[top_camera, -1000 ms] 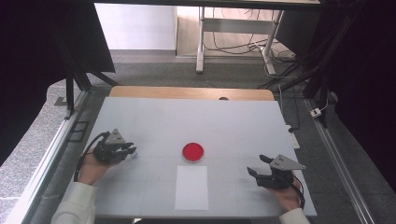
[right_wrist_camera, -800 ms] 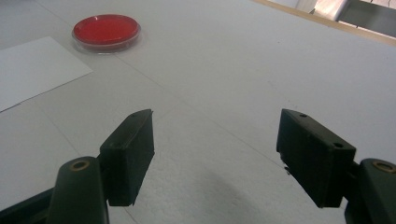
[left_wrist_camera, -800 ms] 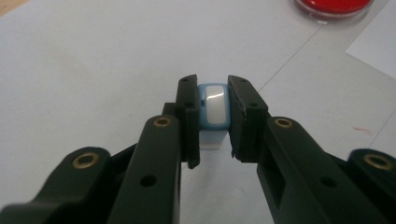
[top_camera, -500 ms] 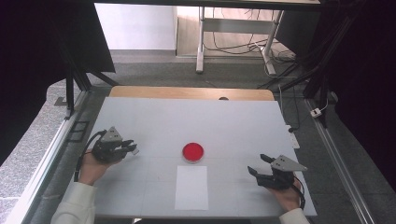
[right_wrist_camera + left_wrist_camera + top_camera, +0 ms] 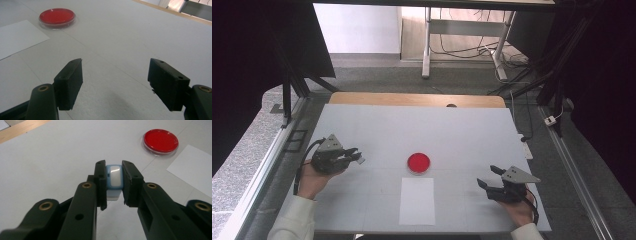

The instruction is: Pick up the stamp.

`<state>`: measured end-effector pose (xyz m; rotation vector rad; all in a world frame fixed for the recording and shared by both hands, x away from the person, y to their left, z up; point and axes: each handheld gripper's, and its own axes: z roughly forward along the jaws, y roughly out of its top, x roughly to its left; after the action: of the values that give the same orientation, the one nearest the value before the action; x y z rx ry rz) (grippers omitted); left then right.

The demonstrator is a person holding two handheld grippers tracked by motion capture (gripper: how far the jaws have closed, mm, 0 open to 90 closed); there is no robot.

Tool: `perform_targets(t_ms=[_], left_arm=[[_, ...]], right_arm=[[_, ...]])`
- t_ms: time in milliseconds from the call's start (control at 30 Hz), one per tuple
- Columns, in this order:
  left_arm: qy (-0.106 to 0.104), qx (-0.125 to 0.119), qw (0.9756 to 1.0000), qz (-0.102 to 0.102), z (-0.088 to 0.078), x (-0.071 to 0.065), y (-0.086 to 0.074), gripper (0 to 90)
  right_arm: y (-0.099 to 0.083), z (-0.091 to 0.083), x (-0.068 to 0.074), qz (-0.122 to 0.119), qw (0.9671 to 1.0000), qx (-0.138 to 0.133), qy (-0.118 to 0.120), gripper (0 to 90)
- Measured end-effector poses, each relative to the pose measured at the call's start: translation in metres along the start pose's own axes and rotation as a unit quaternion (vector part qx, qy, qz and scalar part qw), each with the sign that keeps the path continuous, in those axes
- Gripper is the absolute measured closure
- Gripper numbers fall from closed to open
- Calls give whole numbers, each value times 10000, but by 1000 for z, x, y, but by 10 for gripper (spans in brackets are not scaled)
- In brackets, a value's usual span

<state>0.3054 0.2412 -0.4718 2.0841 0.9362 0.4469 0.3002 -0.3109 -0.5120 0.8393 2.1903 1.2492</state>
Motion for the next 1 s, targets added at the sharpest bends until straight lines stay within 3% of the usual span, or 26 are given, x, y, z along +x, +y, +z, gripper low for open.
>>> perform_targets(t_ms=[633, 867, 1000], left_arm=[[-266, -356, 9986, 276, -2, -24, 17, 745], [-435, -442, 9977, 265, -1, -31, 21, 744], [-423, -463, 9977, 275, 1, -34, 23, 744]], right_arm=[[0, 0, 0, -22, 10000, -39, 27, 275], [0, 0, 0, -34, 10000, -5, 8, 275], [0, 0, 0, -37, 10000, -9, 7, 276]])
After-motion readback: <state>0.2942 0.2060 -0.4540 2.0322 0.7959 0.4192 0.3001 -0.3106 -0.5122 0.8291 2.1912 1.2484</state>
